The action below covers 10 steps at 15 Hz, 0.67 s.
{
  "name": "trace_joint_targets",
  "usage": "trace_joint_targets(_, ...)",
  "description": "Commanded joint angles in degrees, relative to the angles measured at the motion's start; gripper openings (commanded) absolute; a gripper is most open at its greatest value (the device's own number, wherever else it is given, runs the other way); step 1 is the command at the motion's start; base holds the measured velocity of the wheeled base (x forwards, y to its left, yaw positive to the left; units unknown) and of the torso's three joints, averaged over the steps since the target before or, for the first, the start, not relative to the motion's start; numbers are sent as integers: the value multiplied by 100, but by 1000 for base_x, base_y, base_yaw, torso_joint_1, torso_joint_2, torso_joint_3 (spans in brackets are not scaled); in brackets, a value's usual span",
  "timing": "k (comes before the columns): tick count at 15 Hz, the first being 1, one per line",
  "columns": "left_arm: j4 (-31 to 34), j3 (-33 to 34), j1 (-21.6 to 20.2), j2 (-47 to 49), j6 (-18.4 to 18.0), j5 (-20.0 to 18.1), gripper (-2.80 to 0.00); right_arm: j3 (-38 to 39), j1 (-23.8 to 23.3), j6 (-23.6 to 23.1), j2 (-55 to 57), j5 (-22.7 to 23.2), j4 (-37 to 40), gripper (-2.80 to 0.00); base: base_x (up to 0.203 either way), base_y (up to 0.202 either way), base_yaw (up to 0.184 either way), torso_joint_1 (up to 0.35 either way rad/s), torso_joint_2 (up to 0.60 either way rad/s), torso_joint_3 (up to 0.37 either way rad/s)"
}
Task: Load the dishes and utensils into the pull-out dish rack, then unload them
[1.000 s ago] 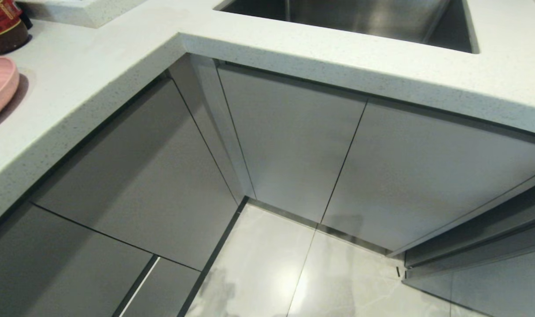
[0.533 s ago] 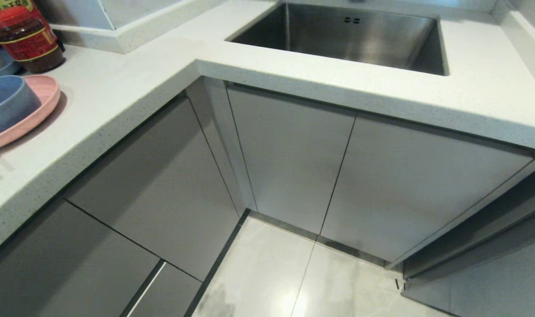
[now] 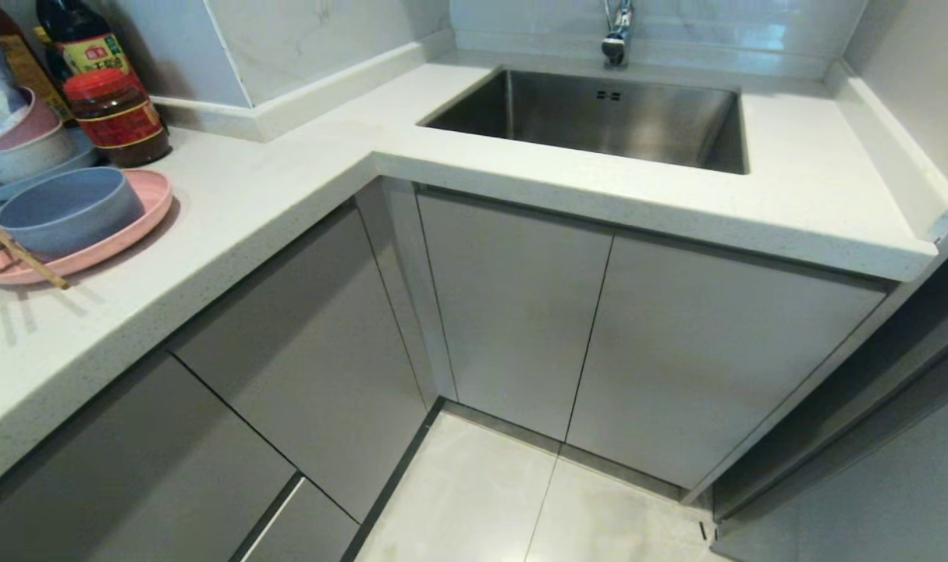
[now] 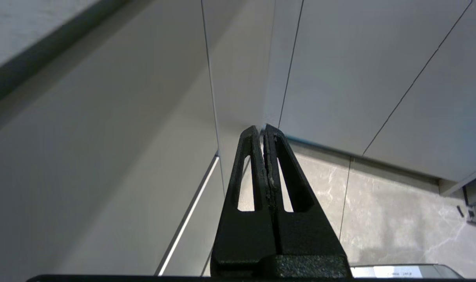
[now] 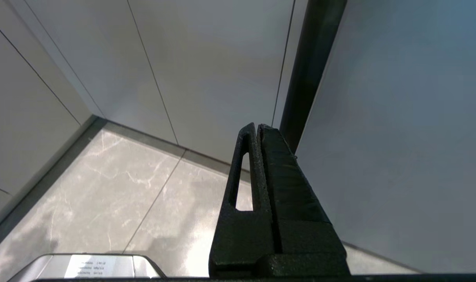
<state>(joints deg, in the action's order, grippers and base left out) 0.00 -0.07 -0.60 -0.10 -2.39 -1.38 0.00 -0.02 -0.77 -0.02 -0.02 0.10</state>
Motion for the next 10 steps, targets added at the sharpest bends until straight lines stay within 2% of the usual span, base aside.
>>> trace_joint_targets(1,-8,-1,-2,1,2,-3,-280,0,-2,-2,2,-3,-1,-280,0,0,0,-6,2,202)
trace_joint_targets(10,-2,1,-2,3,2,-3,-280,0,2,-2,2,2,-1,-280,0,0,0,2,1,200)
